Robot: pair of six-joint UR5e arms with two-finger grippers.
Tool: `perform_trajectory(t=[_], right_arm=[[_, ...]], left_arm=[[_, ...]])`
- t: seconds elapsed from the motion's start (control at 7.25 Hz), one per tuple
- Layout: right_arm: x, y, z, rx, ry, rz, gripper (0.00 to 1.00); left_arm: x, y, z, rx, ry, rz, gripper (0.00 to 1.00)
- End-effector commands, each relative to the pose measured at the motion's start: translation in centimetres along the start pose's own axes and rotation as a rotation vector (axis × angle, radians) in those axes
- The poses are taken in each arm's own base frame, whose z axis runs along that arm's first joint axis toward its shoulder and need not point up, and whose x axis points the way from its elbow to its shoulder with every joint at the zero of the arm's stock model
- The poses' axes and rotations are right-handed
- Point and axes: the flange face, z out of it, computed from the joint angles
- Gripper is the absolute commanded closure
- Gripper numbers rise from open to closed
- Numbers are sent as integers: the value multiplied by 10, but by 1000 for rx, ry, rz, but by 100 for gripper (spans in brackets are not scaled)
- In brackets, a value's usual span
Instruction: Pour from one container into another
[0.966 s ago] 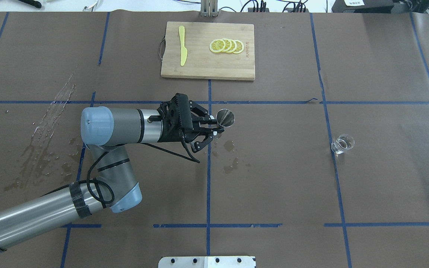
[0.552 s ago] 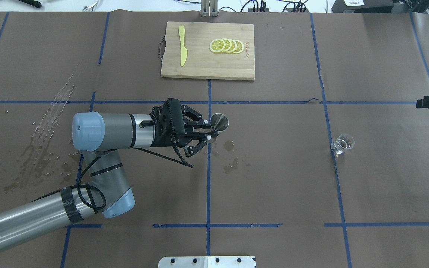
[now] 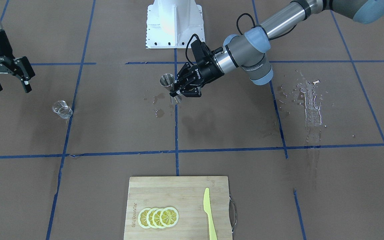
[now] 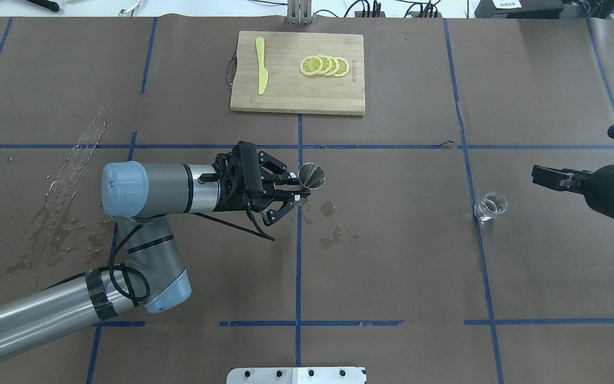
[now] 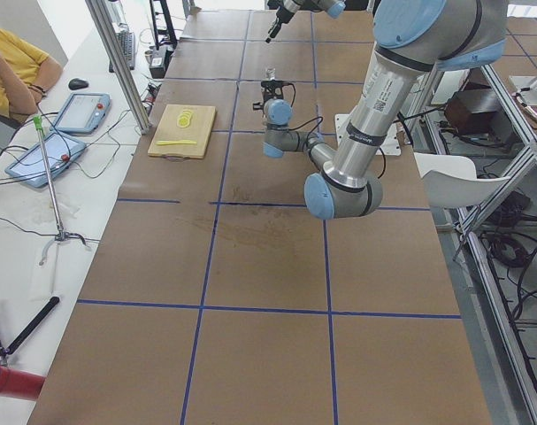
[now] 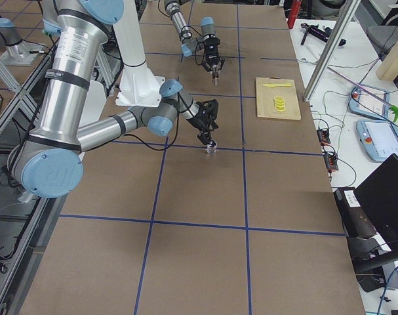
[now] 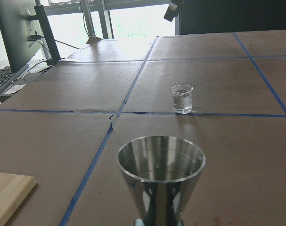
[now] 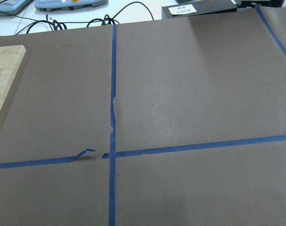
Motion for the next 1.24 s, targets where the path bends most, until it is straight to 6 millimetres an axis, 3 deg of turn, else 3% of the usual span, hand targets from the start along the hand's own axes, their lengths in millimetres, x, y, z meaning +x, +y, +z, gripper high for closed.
perform_trajectory(t=[0.0,0.55,0.83,1.1], right_arm=[[-27,51,-1,185,-2,-26,0],[-29,116,50,442,43,-68,0],[-31,137,61,507,46,-110,0],[-47,155,92,544,58,-123,0]], left_arm=[[0,1,0,-1,0,-7,100],[1,1,-3,2,0,-9,100],[0,-1,-5,8,0,-7,100],[3,6,-14,2,0,-9,100]])
